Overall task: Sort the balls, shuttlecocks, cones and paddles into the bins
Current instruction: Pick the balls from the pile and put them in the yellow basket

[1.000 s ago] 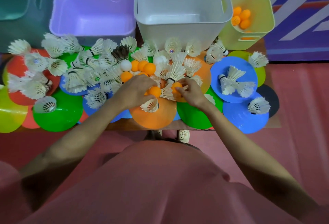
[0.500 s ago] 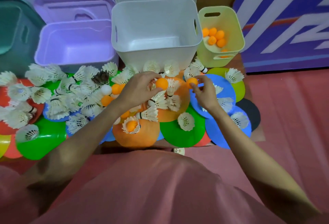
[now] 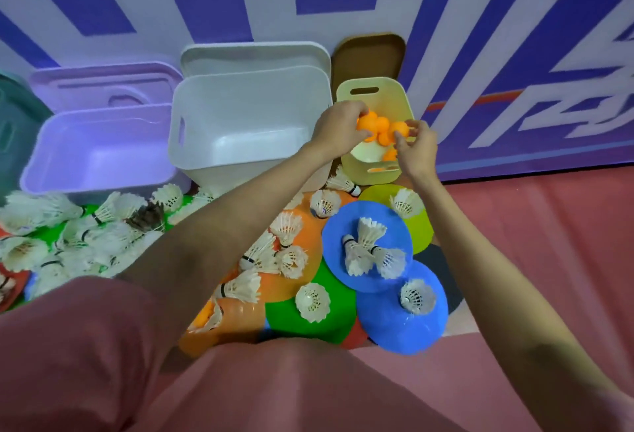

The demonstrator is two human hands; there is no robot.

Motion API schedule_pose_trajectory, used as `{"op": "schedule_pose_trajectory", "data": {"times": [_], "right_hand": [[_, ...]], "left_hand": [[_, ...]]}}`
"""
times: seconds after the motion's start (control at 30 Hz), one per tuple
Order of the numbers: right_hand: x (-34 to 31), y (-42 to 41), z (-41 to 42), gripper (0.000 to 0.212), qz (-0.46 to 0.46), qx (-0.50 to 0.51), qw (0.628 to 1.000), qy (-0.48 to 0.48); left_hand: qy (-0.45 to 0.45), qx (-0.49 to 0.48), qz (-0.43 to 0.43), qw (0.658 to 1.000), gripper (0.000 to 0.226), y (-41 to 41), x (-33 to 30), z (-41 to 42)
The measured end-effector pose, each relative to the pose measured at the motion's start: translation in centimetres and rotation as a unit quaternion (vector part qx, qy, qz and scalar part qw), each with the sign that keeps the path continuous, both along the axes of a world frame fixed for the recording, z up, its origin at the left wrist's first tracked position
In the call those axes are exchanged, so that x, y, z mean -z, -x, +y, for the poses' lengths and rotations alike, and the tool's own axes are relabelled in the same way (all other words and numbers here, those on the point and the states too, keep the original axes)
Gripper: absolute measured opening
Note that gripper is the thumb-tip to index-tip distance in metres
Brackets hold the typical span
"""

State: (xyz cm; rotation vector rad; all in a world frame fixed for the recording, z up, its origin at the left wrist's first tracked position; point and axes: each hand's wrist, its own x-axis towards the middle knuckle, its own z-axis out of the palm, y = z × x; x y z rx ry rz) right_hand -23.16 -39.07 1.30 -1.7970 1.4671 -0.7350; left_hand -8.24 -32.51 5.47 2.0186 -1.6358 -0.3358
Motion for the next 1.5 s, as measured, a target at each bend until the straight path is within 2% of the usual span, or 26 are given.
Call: {"op": "schedule_pose_trajectory", "data": {"times": [0.2, 0.4, 0.6, 0.8, 0.9, 1.07, 1.23, 1.37, 1.5], "right_hand": [[0.6, 0.7, 0.2, 0.033, 0.014, -0.026, 1.0, -0.002], [1.8, 0.8, 5.6, 0.03, 0.065, -0.175, 0.982, 0.036], [1.2, -1.2, 13.3, 0.034, 0.089, -0.343, 0.93, 0.094], [0.9, -4.0, 22.8, 0.034, 0.075, -0.487, 0.867, 0.074], [1.2, -5.6, 27.2, 0.032, 0.1, -0.539, 0.833, 0.073], [2.5, -8.8, 32.4, 0.036, 0.18, -0.562, 0.805, 0.064], [3.4, -10.9, 34.4, 0.033, 0.293, -0.521, 0.799, 0.06], [3.7, -12.0, 35.1, 0.032, 0.347, -0.487, 0.8, 0.049], [3.8, -13.4, 35.5, 0.032, 0.388, -0.464, 0.796, 0.04]], "left_hand": [[-0.007, 0.021, -0.004, 1.0, 0.043, -0.3, 1.9, -0.4], [0.035, 0.011, 0.02, 0.999, 0.039, -2.4, 2.0, 5.7], [0.034, -0.044, 0.033, 0.998, 0.033, -5.9, 0.5, 14.6], [0.007, -0.103, 0.04, 0.994, 0.025, -9.0, 1.0, 25.8], [-0.031, -0.131, 0.053, 0.99, 0.024, -10.3, 2.4, 31.0], [-0.078, -0.121, 0.057, 0.988, 0.022, -12.1, 4.9, 37.3], [-0.089, -0.107, 0.047, 0.989, 0.03, -12.7, 6.0, 39.9], [-0.069, -0.079, 0.008, 0.994, 0.035, -12.6, 6.6, 40.0], [-0.022, -0.092, -0.003, 0.996, 0.039, -12.5, 6.8, 38.0]]}}
